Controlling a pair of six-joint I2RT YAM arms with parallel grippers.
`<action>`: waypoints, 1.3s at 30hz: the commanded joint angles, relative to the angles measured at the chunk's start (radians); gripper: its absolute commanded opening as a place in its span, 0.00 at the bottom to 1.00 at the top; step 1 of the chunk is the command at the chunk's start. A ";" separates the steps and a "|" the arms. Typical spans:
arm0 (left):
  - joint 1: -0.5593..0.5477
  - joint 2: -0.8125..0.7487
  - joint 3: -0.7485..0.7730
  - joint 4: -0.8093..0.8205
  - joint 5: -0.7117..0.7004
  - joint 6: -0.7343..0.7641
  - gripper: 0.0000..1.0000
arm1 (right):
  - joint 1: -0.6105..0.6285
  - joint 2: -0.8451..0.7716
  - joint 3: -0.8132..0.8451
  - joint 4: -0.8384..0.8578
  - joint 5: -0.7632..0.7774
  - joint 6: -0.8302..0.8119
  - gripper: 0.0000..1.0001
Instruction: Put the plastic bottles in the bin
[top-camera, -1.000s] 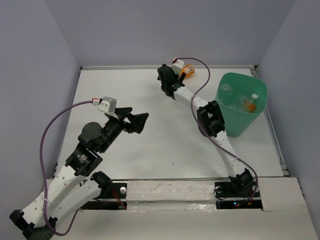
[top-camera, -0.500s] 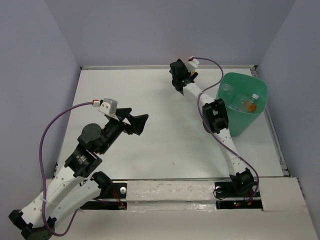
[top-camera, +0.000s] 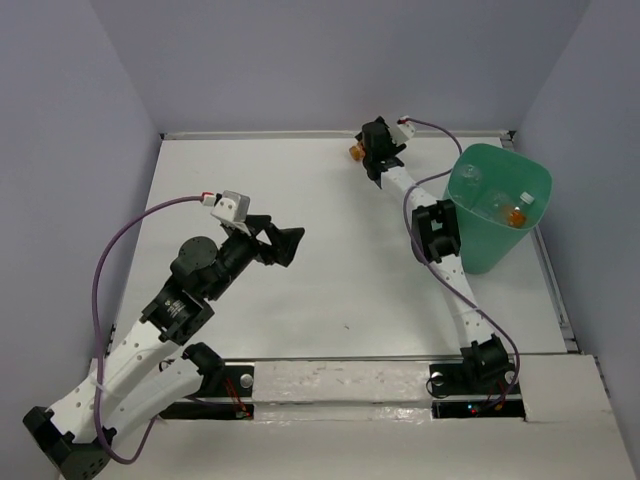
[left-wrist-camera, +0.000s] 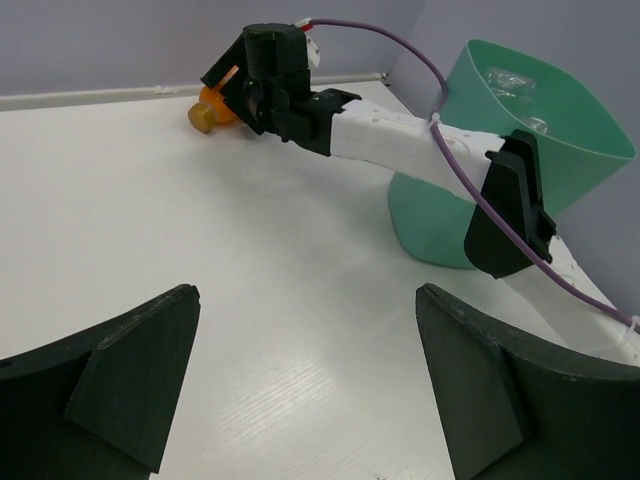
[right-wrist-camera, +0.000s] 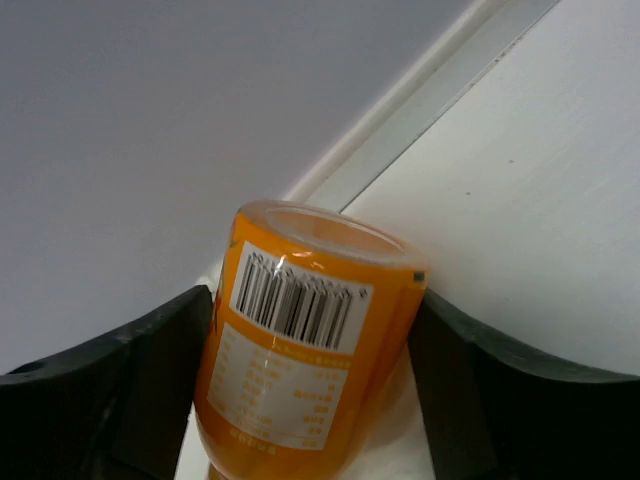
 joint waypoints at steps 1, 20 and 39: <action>0.018 0.012 0.002 0.055 0.022 0.022 0.99 | -0.004 0.043 0.030 0.123 -0.031 0.024 0.49; 0.112 -0.085 0.002 0.049 0.022 0.016 0.99 | 0.231 -0.884 -0.987 0.670 -0.303 -0.397 0.12; 0.122 -0.206 0.016 0.007 0.005 -0.004 0.99 | -0.050 -1.923 -1.487 0.079 0.209 -0.677 0.11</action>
